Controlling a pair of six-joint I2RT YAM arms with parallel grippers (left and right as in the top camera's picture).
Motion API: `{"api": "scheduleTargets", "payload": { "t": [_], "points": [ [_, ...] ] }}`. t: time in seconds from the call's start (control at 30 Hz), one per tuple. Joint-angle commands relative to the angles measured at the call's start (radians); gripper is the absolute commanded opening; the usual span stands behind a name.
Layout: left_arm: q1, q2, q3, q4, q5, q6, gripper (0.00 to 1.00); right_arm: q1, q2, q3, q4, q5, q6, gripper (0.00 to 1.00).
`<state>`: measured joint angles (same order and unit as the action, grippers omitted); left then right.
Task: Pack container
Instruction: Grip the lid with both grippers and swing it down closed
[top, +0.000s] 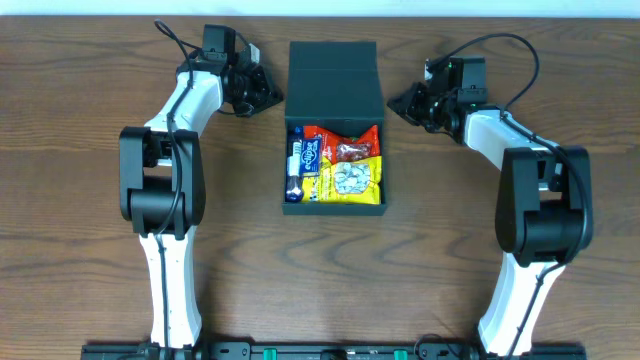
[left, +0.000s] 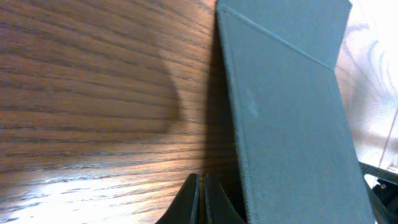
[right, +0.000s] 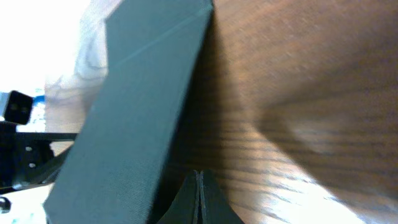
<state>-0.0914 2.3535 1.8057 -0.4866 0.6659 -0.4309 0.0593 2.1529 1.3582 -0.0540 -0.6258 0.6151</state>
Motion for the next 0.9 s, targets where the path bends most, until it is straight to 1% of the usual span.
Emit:
{"api": "scheduleTargets", "payload": {
  "t": [0.0,0.27,0.43,0.63,0.8,0.87],
  "points": [
    [-0.002,0.013,0.024,0.008,0.041,-0.012,0.06,0.001,0.012,0.014,0.013,-0.034,0.010,0.01],
    [-0.003,0.013,0.024,0.008,0.042,-0.020,0.06,0.010,0.042,0.014,0.023,-0.059,0.066,0.02],
    [-0.003,0.013,0.024,0.008,0.042,-0.023,0.06,0.021,0.066,0.014,0.080,-0.086,0.095,0.02],
    [-0.015,0.013,0.024,0.014,0.071,-0.022,0.06,0.027,0.066,0.014,0.108,-0.120,0.095,0.01],
    [-0.021,0.013,0.024,0.015,0.122,-0.015,0.06,0.030,0.066,0.014,0.170,-0.208,0.081,0.02],
    [-0.015,0.011,0.024,0.015,0.176,0.054,0.05,0.023,0.066,0.014,0.198,-0.282,0.014,0.02]
  ]
}}
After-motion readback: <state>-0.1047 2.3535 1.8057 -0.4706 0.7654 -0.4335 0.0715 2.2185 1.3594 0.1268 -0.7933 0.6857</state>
